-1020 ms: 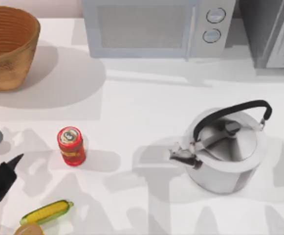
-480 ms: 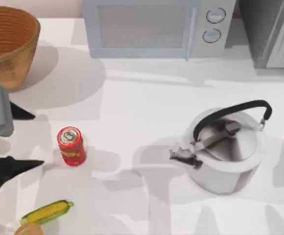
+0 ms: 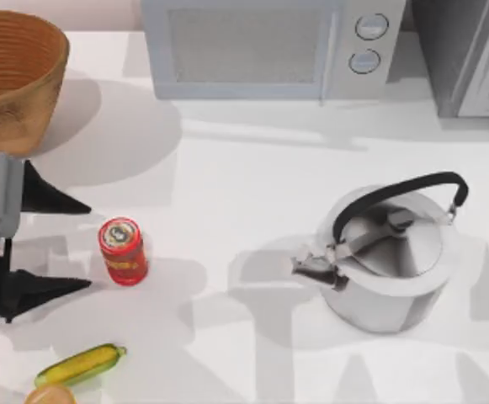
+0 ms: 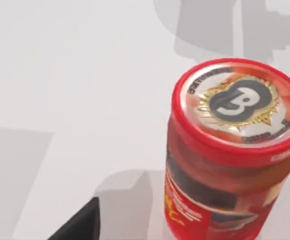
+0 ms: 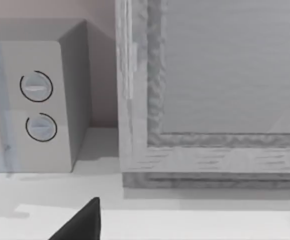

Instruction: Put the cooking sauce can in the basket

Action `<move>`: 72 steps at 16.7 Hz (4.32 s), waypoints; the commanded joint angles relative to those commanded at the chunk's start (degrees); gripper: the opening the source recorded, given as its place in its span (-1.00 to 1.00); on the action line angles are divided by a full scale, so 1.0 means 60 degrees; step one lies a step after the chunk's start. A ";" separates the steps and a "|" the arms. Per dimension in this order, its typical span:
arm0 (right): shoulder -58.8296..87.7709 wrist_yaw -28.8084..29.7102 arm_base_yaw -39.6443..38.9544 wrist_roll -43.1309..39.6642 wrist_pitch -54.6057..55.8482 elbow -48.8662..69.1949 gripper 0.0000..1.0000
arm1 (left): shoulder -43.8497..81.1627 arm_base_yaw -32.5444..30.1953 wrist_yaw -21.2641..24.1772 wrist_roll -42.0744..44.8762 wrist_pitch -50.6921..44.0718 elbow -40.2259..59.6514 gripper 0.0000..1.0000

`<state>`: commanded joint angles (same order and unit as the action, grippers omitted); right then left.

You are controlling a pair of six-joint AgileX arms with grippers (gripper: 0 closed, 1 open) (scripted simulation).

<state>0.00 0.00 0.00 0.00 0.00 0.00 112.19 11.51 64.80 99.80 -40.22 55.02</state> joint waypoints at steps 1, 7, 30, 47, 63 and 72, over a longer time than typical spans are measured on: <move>0.0000 0.0000 0.0000 0.0000 0.0000 0.0000 1.00 | 0.0235 0.0008 0.0137 0.0195 -0.0098 0.0091 1.00; 0.0000 0.0000 0.0000 0.0000 0.0000 0.0000 1.00 | 0.0494 0.0014 0.0285 0.0408 -0.0209 0.0184 1.00; 0.0000 0.0000 0.0000 0.0000 0.0000 0.0000 1.00 | 0.0629 -0.2003 0.0183 -0.4446 0.5867 -0.1301 1.00; 0.0000 0.0000 0.0000 0.0000 0.0000 0.0000 1.00 | 0.0629 -0.2003 0.0183 -0.4446 0.5867 -0.1301 -1.00; 0.0000 0.0000 0.0000 0.0000 0.0000 0.0000 1.00 | 0.0274 -0.1922 0.0590 -0.5206 0.3699 0.1211 -1.00; 0.0000 0.0000 0.0000 0.0000 0.0000 0.0000 1.00 | 0.0739 0.0446 0.0252 -0.6686 -0.0260 0.7298 -1.00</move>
<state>0.00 0.00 0.00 0.00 0.00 0.00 116.63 14.19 66.31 59.69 -41.78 98.81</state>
